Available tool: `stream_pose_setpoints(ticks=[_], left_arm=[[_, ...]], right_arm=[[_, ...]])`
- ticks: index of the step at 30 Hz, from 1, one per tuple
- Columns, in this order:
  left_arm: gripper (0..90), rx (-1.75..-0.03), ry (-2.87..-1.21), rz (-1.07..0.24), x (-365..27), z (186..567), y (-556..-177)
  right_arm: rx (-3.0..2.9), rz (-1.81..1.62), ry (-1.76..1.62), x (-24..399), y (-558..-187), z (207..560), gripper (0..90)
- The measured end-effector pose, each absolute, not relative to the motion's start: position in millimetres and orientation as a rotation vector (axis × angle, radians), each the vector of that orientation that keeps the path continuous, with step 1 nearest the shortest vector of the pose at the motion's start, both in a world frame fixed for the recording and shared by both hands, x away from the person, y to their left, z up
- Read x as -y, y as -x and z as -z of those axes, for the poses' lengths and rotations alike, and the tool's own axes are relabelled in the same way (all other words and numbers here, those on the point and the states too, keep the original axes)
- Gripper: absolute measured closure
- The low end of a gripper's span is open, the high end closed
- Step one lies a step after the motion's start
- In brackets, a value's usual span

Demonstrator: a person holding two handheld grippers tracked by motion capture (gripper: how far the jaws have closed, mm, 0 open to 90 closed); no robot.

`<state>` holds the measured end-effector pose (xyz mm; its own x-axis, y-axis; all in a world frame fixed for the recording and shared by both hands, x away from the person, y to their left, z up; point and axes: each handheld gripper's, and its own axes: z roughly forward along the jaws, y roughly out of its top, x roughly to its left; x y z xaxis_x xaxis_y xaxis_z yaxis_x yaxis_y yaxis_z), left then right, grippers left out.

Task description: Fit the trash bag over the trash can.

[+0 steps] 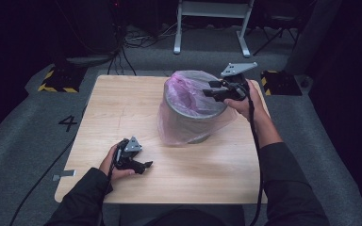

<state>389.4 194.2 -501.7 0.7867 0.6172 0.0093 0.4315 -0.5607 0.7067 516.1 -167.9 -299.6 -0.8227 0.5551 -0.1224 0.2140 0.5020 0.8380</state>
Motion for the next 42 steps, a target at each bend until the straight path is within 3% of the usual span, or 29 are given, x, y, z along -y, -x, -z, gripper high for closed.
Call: stream_pose_setpoints(ticks=[19,23,29,42], left_arm=[[17.0,-0.76,-2.243,-0.309,-195.7,503.5,-391.0],[17.0,-0.76,-2.243,-0.309,-195.7,503.5,-391.0],[16.9,-0.76,-2.243,-0.308,-195.7,503.5,-391.1],[16.9,-0.76,-2.243,-0.307,-195.8,503.5,-391.1]], right_arm=[[-2.593,-0.924,-0.648,133.4,-537.7,321.9,52.7],[-2.634,-0.859,-0.668,132.8,-542.2,326.5,46.4],[-2.7,-0.746,-0.666,128.6,-545.3,333.9,25.4],[-2.644,-0.78,-0.713,131.7,-543.5,331.0,21.1]])
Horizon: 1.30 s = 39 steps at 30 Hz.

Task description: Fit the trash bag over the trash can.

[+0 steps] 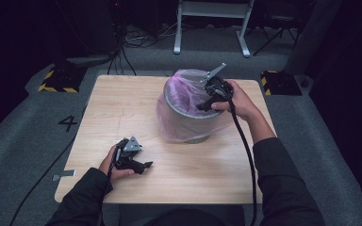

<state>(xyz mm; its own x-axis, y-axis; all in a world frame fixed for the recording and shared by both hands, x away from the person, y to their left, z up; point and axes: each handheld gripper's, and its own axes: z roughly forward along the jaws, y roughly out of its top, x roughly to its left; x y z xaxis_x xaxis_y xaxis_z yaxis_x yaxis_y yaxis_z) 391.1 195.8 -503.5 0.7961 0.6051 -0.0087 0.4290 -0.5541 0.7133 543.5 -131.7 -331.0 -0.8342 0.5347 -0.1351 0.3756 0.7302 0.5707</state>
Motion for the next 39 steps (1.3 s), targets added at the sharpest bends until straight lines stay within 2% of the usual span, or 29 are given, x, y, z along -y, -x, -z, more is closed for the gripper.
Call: stream_pose_setpoints(ticks=[13,21,30,39], left_arm=[[16.9,-0.761,-2.243,-0.307,-195.8,503.5,-391.2],[16.7,-0.76,-2.244,-0.307,-195.7,503.5,-391.3],[16.7,-0.761,-2.243,-0.308,-195.7,503.5,-391.2],[16.6,-0.762,-2.243,-0.309,-195.7,503.5,-391.2]], right_arm=[[-2.364,-1.159,-0.728,178.7,-505.9,303.3,20.4],[-2.268,-1.262,-0.704,212.7,-467.8,303.8,19.9],[-2.229,-1.236,-0.698,250.7,-420.3,334.0,19.1],[-2.255,-1.149,-0.768,273.2,-403.5,382.0,18.7]])
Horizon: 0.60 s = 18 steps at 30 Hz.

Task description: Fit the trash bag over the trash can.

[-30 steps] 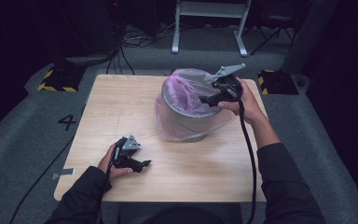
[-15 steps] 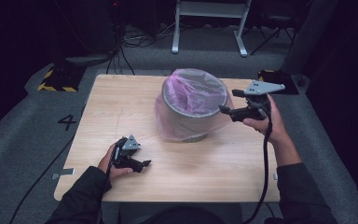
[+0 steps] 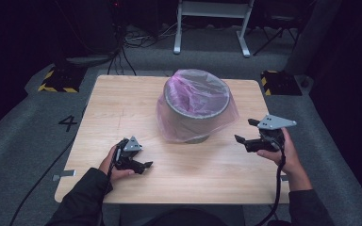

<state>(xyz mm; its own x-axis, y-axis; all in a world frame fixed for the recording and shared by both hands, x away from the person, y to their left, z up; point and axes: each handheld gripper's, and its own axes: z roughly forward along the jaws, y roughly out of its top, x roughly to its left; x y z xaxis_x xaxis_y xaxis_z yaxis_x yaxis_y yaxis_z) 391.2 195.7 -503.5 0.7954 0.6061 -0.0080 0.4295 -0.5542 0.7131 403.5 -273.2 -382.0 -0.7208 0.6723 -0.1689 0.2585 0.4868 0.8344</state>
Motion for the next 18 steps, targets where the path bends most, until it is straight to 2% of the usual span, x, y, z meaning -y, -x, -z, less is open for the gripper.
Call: stream_pose_setpoints(ticks=[14,18], left_arm=[[16.7,-0.762,-2.243,-0.309,-195.6,503.5,-391.2],[16.7,-0.761,-2.243,-0.308,-195.6,503.5,-391.2]], right_arm=[[-2.396,-0.991,-0.915,295.6,-387.2,478.8,18.3],[-2.406,-1.021,-0.963,301.9,-382.6,492.6,18.2]])
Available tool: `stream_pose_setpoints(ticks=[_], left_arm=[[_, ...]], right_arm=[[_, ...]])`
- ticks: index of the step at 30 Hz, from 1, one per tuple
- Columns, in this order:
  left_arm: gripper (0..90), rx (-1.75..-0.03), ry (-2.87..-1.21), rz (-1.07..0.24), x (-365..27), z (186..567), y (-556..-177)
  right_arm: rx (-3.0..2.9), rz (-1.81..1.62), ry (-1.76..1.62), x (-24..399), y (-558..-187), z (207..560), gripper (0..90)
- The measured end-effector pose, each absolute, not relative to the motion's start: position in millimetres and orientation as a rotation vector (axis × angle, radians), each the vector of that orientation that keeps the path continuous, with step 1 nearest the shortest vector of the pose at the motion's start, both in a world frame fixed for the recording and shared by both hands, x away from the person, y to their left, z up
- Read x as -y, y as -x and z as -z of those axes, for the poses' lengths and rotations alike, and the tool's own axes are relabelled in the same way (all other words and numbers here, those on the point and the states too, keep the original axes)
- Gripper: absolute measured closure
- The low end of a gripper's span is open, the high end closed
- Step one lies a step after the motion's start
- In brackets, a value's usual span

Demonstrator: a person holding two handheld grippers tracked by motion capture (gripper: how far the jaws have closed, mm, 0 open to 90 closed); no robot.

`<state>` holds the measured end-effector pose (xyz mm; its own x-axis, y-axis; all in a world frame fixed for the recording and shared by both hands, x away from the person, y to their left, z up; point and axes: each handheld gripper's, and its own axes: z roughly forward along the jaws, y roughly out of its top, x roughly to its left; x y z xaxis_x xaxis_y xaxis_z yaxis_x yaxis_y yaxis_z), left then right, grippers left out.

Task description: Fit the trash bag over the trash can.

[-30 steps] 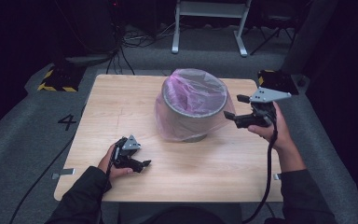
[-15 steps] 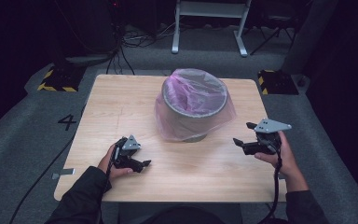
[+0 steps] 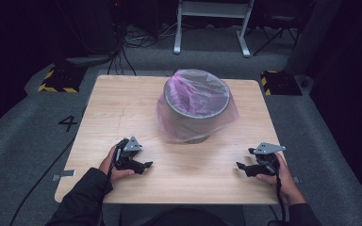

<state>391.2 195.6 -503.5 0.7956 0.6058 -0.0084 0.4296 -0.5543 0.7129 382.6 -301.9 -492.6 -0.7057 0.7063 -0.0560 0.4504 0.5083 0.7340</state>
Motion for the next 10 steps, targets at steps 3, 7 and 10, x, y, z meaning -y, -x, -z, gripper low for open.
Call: stream_pose_setpoints(ticks=[3,7,10], left_arm=[[16.6,-0.761,-2.244,-0.309,-195.7,503.5,-391.3],[16.4,-0.762,-2.245,-0.309,-195.5,503.4,-391.4],[15.9,-0.763,-2.245,-0.308,-195.1,503.5,-391.7]], right_arm=[[-2.405,-1.014,-0.973,304.4,-380.2,500.8,17.5],[-2.389,-1.046,-1.01,308.1,-378.9,502.8,17.4],[-2.393,-1.044,-1.026,308.3,-379.1,503.0,16.9]])
